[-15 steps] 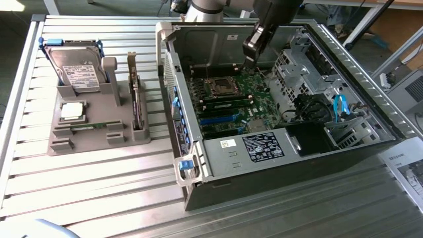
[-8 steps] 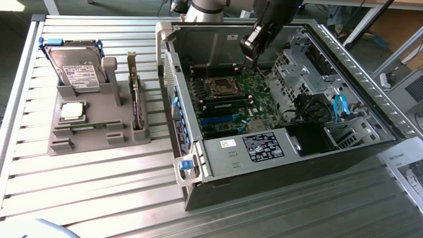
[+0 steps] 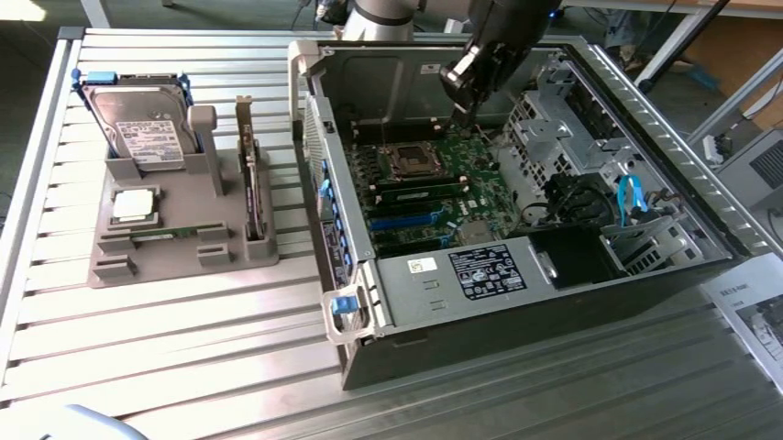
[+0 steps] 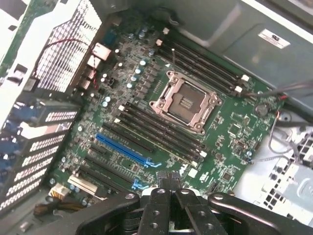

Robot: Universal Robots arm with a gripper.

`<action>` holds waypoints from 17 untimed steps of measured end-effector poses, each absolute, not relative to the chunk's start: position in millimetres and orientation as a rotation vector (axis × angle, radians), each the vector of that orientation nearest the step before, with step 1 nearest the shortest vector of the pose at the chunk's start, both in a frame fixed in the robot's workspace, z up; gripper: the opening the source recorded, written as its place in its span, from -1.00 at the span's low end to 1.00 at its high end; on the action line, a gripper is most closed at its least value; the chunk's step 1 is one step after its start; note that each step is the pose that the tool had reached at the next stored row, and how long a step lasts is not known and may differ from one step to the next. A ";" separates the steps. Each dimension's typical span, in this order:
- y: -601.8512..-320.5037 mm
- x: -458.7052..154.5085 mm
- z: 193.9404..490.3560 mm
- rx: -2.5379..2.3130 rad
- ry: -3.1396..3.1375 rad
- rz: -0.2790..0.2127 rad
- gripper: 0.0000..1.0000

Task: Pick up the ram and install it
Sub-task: 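Press down the ram until it locks into place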

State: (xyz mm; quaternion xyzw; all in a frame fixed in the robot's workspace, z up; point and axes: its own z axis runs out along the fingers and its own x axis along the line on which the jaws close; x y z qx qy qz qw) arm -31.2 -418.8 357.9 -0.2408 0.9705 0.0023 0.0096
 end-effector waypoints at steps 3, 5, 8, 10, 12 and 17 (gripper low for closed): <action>-418.8 -31.2 357.7 -0.680 3.047 0.007 -0.80; -418.8 -31.2 357.6 -0.631 3.058 0.006 -0.80; -418.8 -31.2 357.4 -0.560 3.071 0.005 -0.80; -418.8 -31.2 357.3 -0.510 3.080 0.005 -0.80; -418.8 -31.2 357.2 -0.463 3.087 0.004 -0.80; -418.8 -31.2 356.9 -0.336 3.104 0.003 -0.80</action>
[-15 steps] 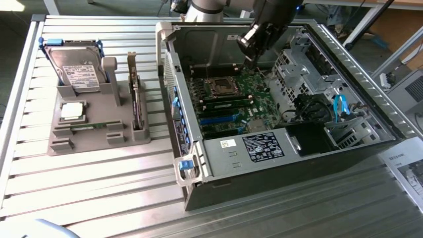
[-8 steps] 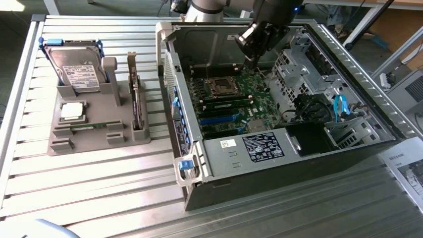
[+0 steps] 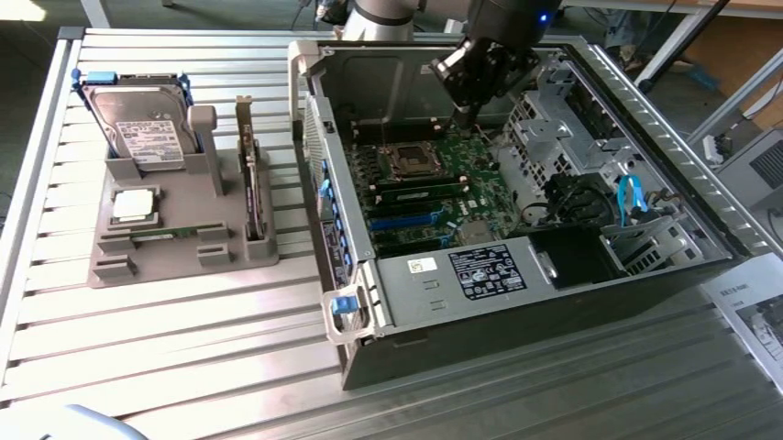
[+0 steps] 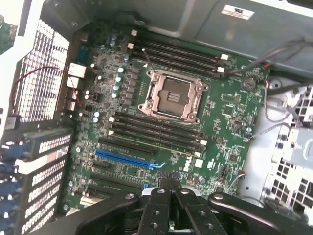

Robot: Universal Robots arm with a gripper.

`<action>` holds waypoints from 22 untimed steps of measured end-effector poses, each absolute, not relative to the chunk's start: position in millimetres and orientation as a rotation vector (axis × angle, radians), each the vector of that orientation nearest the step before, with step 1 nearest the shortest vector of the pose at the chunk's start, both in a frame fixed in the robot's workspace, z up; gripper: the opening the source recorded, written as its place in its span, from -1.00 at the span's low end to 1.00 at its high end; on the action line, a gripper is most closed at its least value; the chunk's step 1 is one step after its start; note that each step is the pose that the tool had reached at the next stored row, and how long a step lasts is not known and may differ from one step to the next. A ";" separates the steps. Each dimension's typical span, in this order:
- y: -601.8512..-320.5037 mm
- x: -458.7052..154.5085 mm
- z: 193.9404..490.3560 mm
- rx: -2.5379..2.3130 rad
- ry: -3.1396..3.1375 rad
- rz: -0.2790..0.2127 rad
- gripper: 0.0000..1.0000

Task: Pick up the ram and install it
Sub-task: 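Press down the ram until it locks into place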

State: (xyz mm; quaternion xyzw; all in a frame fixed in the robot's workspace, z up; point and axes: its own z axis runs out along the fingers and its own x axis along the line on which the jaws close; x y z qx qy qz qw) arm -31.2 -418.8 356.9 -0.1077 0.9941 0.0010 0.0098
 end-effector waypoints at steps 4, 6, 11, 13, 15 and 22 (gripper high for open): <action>-418.8 -31.2 356.6 -0.238 3.113 0.002 -0.80; -418.8 -31.2 356.5 -0.190 3.116 0.002 -0.80; -418.8 -31.2 356.2 -0.058 3.121 0.000 -0.80; -418.8 -31.2 356.1 -0.008 3.122 0.000 -0.80; -418.8 -31.2 356.0 0.040 3.122 -0.001 -0.80; -418.8 -31.2 355.9 0.161 3.118 -0.002 -0.80</action>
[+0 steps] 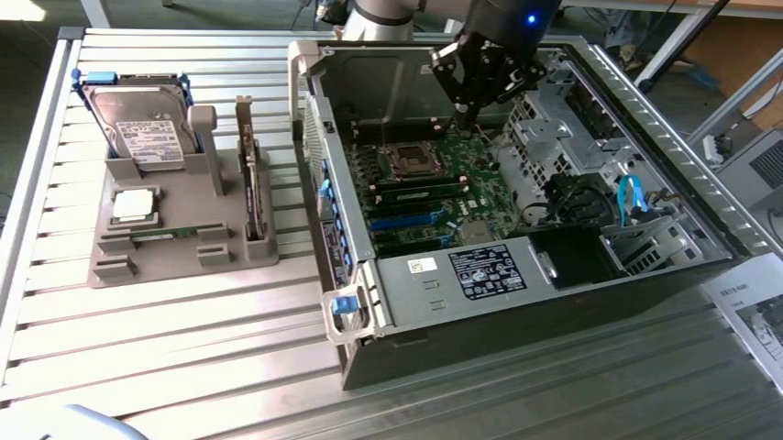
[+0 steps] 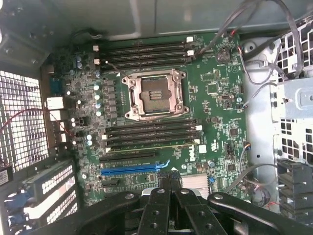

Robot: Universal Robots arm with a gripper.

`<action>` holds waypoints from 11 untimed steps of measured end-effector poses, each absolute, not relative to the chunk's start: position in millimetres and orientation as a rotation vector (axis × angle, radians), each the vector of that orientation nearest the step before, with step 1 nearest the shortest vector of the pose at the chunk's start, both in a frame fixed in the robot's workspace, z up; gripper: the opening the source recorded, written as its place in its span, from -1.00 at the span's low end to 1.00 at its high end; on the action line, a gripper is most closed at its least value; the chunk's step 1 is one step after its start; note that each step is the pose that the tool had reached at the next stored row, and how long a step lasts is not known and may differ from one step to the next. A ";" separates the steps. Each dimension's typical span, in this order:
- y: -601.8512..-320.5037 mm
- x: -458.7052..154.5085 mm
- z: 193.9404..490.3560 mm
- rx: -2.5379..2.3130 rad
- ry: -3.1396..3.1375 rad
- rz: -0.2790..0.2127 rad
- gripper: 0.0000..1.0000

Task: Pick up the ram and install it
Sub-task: 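Press down the ram until it locks into place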

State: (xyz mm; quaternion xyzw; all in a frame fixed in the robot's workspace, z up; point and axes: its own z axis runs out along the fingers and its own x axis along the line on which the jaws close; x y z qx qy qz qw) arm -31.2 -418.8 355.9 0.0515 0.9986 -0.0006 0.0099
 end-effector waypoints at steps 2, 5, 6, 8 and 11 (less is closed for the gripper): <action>-418.8 -31.2 355.9 0.161 3.118 -0.002 -0.80; -418.8 -31.2 355.8 0.170 3.117 -0.002 -0.80; -418.8 -31.2 355.9 0.175 3.117 -0.002 -0.80; -418.8 -31.2 355.9 0.184 3.116 -0.002 -0.80; -418.8 -31.2 355.9 0.185 3.116 -0.002 -0.80</action>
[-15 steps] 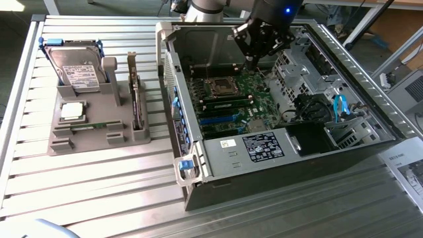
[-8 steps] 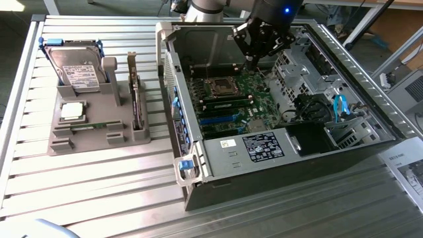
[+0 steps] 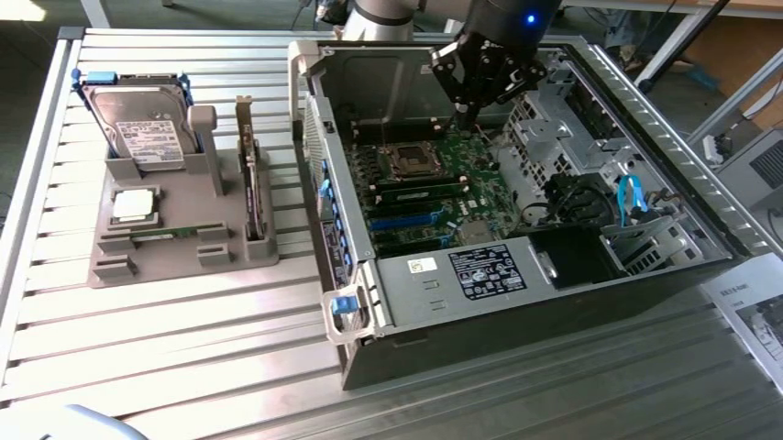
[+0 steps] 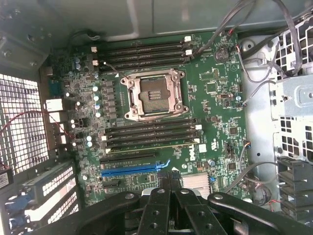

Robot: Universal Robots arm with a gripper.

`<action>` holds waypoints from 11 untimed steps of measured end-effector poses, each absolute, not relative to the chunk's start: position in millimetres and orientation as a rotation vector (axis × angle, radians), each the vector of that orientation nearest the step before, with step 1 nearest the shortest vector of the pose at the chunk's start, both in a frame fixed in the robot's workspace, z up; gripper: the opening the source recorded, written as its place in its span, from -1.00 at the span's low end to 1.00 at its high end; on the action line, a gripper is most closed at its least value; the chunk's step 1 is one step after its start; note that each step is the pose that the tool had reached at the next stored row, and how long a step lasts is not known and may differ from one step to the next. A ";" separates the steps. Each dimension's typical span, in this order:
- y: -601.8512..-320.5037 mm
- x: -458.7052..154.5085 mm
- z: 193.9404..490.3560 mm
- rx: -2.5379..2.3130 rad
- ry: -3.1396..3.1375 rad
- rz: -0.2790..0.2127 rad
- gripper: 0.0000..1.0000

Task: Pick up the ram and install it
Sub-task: 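Press down the ram until it locks into place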

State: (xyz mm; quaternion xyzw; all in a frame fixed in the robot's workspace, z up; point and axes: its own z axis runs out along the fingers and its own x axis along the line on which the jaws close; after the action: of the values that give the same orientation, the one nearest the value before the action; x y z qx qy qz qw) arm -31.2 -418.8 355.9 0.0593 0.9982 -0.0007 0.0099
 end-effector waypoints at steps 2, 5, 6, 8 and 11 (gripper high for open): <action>-418.8 -31.2 355.9 0.185 3.116 -0.002 -0.80; -418.8 -31.2 355.8 0.166 3.117 -0.002 -0.80; -418.7 -31.2 355.8 0.154 3.118 -0.002 -0.80; -418.7 -31.2 355.9 0.132 3.119 -0.002 -0.80; -418.8 -31.2 355.8 0.096 3.120 -0.001 -0.80</action>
State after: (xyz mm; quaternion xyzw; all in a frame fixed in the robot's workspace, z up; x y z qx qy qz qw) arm -31.2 -418.8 355.8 0.0307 0.9995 -0.0004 0.0099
